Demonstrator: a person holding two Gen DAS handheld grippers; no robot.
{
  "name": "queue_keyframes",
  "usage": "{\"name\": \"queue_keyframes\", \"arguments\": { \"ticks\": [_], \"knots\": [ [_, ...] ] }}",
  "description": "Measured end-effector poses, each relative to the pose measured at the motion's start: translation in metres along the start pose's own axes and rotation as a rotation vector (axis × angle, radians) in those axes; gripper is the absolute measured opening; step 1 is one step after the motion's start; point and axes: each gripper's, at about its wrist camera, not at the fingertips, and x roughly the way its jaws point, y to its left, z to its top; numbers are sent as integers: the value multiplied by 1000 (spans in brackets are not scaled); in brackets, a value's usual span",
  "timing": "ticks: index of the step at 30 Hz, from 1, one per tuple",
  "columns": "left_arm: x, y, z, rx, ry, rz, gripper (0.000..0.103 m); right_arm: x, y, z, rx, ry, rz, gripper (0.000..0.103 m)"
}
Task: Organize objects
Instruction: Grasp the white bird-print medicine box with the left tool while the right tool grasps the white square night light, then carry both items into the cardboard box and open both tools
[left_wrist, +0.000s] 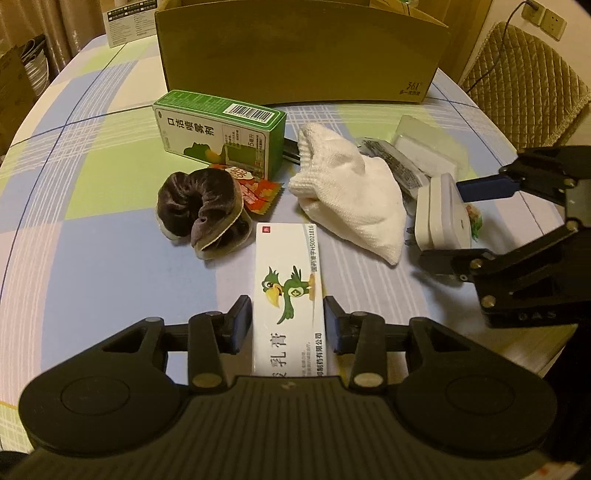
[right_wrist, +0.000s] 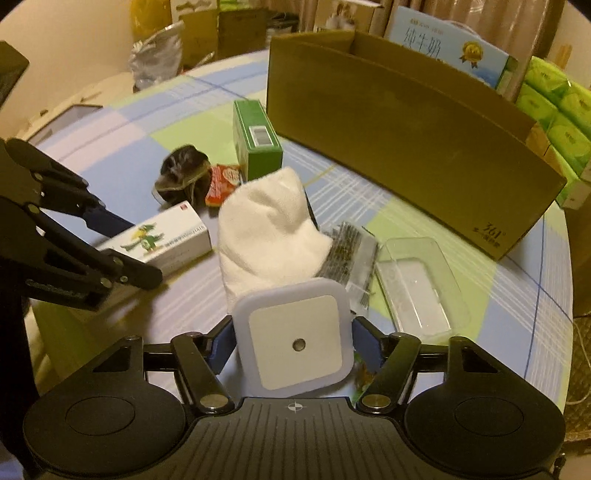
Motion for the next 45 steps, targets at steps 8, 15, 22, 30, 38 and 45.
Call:
{"name": "queue_keyframes", "arguments": {
  "ticks": [8, 15, 22, 30, 38, 45],
  "knots": [
    [5, -6, 3, 67, -7, 18, 33, -6, 0, -4, 151, -5, -38, 63],
    [-4, -7, 3, 88, -15, 19, 33, -32, 0, -11, 294, -58, -87, 63],
    [-34, -4, 20, 123, -82, 33, 33, -69, -16, 12, 340, -135, -118, 63],
    [-83, 11, 94, 155, -197, 41, 33, -109, -59, 87, 324, -255, -117, 63],
    [-98, 22, 201, 158, -280, 29, 33, -98, -119, 168, 349, -283, -133, 63],
    [-62, 32, 261, 116, -270, 20, 33, -53, -167, 196, 443, -235, -119, 63]
  ]
}}
